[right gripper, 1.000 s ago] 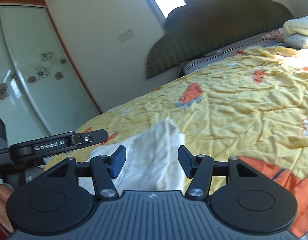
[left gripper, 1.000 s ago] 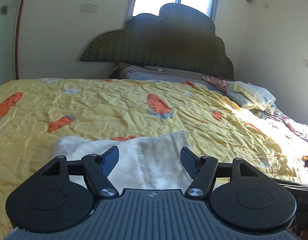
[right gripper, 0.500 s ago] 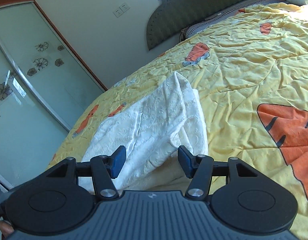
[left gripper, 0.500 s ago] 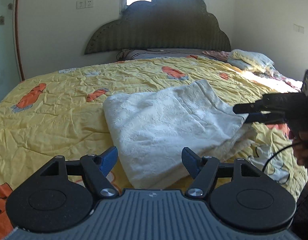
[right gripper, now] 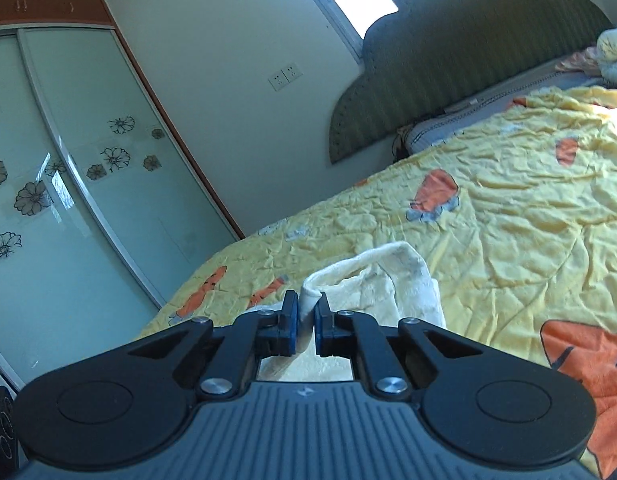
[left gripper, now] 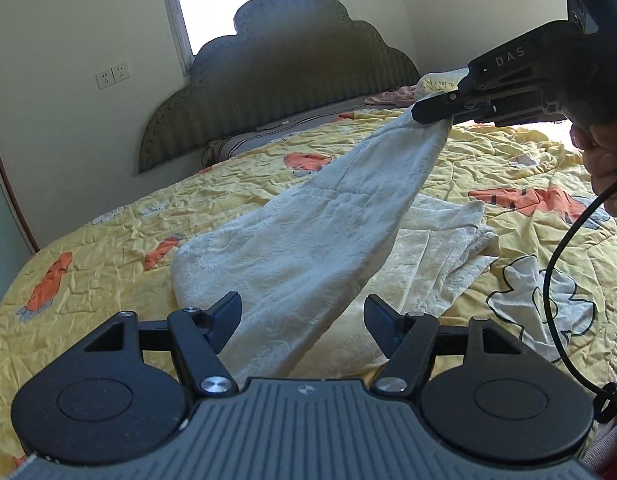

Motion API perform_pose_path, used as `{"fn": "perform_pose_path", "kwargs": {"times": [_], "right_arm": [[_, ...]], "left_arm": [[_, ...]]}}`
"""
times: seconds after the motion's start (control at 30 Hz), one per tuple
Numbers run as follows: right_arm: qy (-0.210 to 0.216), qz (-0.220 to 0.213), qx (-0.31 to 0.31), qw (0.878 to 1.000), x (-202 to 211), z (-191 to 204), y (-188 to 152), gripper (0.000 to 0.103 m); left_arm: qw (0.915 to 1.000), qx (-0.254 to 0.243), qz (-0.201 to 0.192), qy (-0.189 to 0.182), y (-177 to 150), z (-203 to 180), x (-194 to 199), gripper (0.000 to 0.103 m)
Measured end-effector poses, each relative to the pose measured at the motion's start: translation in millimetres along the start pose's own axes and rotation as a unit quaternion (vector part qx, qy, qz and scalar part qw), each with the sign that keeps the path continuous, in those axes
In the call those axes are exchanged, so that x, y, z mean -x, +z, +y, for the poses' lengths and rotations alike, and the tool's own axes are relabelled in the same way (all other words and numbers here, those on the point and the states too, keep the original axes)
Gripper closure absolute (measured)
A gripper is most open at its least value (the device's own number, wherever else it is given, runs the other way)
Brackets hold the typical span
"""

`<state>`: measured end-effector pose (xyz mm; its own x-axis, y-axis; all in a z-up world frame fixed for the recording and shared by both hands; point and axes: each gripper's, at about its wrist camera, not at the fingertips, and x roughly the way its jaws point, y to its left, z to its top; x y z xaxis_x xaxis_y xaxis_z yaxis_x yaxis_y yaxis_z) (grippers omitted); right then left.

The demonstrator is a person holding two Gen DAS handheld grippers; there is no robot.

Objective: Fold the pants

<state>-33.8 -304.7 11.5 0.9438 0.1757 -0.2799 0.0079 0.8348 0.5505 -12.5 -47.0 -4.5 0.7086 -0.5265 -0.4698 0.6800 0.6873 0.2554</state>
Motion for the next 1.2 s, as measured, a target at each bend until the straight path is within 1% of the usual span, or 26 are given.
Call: {"fn": "perform_pose_path", "kwargs": {"times": [0.03,0.1,0.13,0.17,0.23,0.3,0.4,0.5,0.6,0.63,0.7,0.73,0.77,0.8,0.83,0.87,0.9,0.93,1.0,1.03,1.07,1.1,1.13,1.17,1.2], "right_arm": [[-0.002,0.003,-0.001,1.000,2,0,-2,0.095],[-0.013,0.014,-0.010,1.000,3,-7,-10,0.095],[-0.020,0.021,-0.020,0.999,2,-13,-15,0.095],[-0.022,0.027,-0.034,0.999,1,-20,-18,0.095],[-0.017,0.030,-0.062,0.998,2,-29,-22,0.095],[-0.017,0.025,-0.054,0.998,5,-27,-19,0.095],[-0.033,0.041,-0.038,0.998,1,-29,-23,0.095],[-0.053,0.074,-0.067,0.994,-5,-47,-42,0.095],[-0.056,0.097,-0.062,0.992,-5,-50,-53,0.095],[-0.054,0.102,-0.054,0.992,-4,-49,-52,0.095],[-0.054,0.114,-0.028,0.992,2,-43,-45,0.088],[-0.066,0.111,-0.006,0.992,7,-40,-41,0.085],[-0.087,0.100,0.018,0.991,13,-35,-36,0.080],[-0.111,0.087,0.040,0.989,17,-31,-31,0.076],[-0.135,0.070,0.067,0.986,20,-24,-25,0.076],[-0.138,0.058,0.088,0.985,21,-18,-21,0.075],[-0.125,0.050,0.104,0.985,19,-11,-19,0.075],[-0.106,0.052,0.110,0.987,14,-5,-19,0.075],[-0.066,0.076,0.117,0.988,-3,3,-24,0.075],[-0.056,0.096,0.126,0.986,-15,9,-31,0.075],[-0.060,0.113,0.136,0.982,-24,11,-37,0.075],[-0.074,0.128,0.148,0.978,-33,11,-44,0.075],[-0.087,0.137,0.155,0.975,-37,9,-49,0.077],[-0.093,0.142,0.157,0.973,-37,5,-53,0.077],[-0.100,0.140,0.154,0.973,-33,3,-54,0.077]], "left_arm": [[1.0000,0.003,0.000,0.000,0,0,-2,0.044],[0.9996,0.018,0.018,-0.016,-1,3,-11,0.055],[0.9991,0.026,0.026,-0.022,-2,4,-15,0.063],[0.9988,0.030,0.031,-0.022,-4,3,-18,0.067],[0.9991,0.024,0.031,-0.016,-5,1,-19,0.075],[0.9992,0.021,0.027,-0.020,-4,1,-15,0.080],[0.9989,0.014,0.034,-0.028,-7,0,-16,0.083],[0.9988,-0.004,0.042,-0.025,-12,-6,-18,0.083],[0.9984,-0.024,0.045,-0.023,-14,-7,-19,0.083],[0.9982,-0.028,0.047,-0.024,-13,-7,-18,0.074],[0.9981,-0.032,0.046,-0.027,-13,-5,-14,0.068],[0.9981,-0.031,0.044,-0.031,-13,-3,-11,0.064],[0.9981,-0.025,0.041,-0.039,-13,1,-7,0.063],[0.9976,-0.011,0.043,-0.054,-12,5,-4,0.059],[0.9962,0.009,0.044,-0.075,-10,12,-1,0.055],[0.9946,0.027,0.043,-0.091,-8,18,1,0.053],[0.9931,0.048,0.036,-0.101,-5,23,2,0.051],[0.9922,0.064,0.029,-0.103,-2,28,3,0.049],[0.9910,0.094,0.020,-0.094,5,36,-1,0.045],[0.9907,0.106,0.019,-0.084,7,38,-4,0.045],[0.9902,0.118,0.021,-0.072,8,41,-10,0.045],[0.9892,0.127,0.031,-0.066,8,43,-17,0.046],[0.9877,0.133,0.048,-0.066,6,44,-24,0.046],[0.9860,0.135,0.067,-0.072,3,43,-30,0.047],[0.9856,0.130,0.077,-0.077,0,40,-33,0.048]]}}
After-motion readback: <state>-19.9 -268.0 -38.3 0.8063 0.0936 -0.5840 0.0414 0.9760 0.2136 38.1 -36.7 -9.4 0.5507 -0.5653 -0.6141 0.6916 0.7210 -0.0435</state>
